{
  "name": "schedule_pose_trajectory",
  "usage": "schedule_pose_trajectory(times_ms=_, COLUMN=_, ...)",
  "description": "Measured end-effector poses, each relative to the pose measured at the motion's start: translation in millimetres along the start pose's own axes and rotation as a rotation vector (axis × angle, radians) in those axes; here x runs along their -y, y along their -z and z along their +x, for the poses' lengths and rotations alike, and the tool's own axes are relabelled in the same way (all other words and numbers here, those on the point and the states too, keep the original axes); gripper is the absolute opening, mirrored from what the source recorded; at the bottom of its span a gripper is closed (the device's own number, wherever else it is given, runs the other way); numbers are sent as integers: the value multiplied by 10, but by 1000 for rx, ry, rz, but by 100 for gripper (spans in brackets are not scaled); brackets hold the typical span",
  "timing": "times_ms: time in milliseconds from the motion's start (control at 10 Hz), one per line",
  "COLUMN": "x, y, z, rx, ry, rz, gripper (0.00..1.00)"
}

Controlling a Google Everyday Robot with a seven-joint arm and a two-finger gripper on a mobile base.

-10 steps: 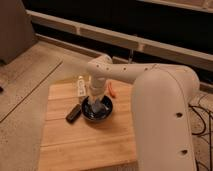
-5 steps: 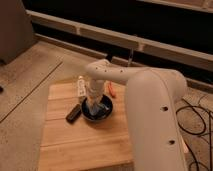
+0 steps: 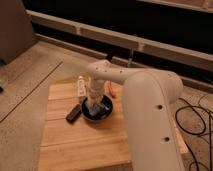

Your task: Place the white sponge in the ceramic bowl

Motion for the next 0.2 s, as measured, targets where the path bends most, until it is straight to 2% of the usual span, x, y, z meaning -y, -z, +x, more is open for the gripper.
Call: schedule_pose_trajectory(times_ms=200, x=-3, y=16, z=-7, rx=0, ry=1, rz=-7, gripper=74)
